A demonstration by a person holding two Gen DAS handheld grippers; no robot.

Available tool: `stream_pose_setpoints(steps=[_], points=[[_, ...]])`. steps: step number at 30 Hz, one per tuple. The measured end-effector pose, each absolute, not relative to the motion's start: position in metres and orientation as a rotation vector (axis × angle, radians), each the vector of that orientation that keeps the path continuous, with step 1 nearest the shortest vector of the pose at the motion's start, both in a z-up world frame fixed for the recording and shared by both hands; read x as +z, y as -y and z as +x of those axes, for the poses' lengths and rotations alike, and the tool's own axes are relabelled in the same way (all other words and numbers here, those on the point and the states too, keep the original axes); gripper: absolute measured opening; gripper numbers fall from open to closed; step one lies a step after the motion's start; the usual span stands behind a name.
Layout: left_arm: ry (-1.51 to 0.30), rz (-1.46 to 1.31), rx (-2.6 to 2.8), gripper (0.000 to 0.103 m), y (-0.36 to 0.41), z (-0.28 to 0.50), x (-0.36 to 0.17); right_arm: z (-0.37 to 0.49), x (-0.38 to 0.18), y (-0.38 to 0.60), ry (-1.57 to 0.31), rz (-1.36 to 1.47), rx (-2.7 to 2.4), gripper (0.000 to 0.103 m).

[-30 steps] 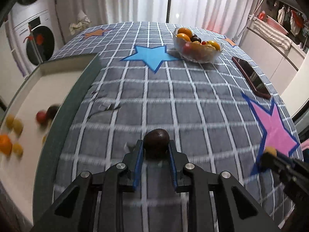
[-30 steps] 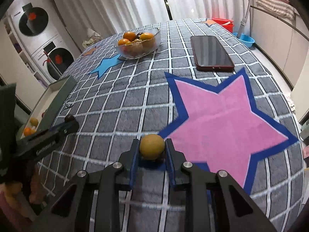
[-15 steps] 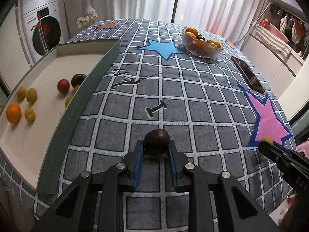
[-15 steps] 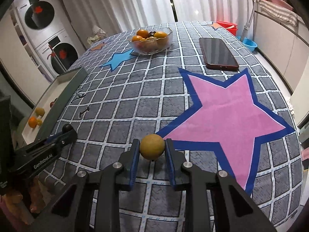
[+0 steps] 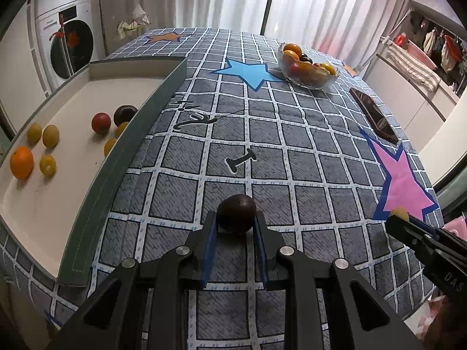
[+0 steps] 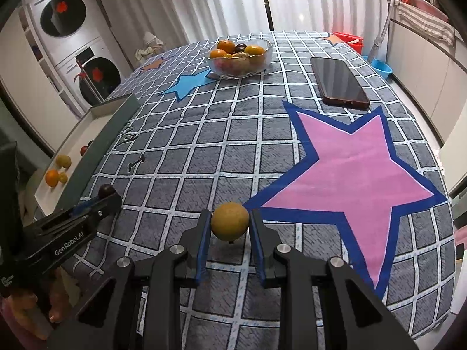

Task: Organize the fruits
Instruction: 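Carry the dark plum and small yellow fruit over the white tray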

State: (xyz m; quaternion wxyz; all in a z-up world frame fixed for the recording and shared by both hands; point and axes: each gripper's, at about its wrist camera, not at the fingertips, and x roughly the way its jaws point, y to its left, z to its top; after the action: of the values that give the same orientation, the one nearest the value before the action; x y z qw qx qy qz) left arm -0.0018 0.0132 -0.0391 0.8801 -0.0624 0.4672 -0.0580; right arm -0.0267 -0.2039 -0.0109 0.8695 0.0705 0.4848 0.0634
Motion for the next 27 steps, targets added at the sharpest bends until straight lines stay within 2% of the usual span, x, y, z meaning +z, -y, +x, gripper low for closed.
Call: stream_pose_setpoints(steps=[15, 27], points=[[-0.908, -0.126, -0.092, 0.026, -0.042, -0.003, -0.006, -0.006, 0.006, 0.157, -1.016, 0.095, 0.202, 0.028], [-0.864, -0.101, 0.068, 0.026, -0.112, 0.002, 0.011, 0.029, 0.027, 0.082, -1.012, 0.03, 0.351, 0.028]])
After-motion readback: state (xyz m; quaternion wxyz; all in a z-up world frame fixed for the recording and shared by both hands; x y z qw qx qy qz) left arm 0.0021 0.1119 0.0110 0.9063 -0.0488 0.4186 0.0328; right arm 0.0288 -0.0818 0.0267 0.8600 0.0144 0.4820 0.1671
